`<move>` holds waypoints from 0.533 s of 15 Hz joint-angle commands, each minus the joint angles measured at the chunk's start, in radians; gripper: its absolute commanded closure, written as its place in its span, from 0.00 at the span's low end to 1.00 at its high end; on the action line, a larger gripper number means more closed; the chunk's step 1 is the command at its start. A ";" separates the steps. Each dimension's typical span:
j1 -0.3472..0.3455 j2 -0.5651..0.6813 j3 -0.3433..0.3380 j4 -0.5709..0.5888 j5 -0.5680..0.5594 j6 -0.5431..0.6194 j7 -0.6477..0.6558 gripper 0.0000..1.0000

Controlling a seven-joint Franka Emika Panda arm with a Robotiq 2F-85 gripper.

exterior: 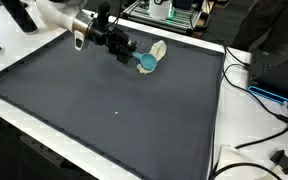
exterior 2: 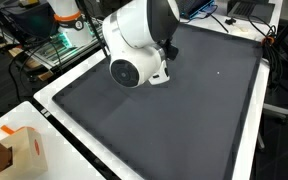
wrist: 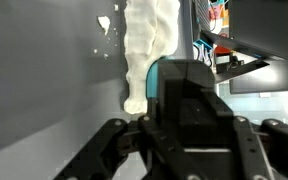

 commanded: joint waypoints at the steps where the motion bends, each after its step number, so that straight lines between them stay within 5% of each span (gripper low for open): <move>1: 0.011 -0.025 0.004 -0.056 -0.023 0.088 -0.006 0.75; 8: 0.022 -0.106 0.018 -0.104 -0.031 0.112 -0.020 0.75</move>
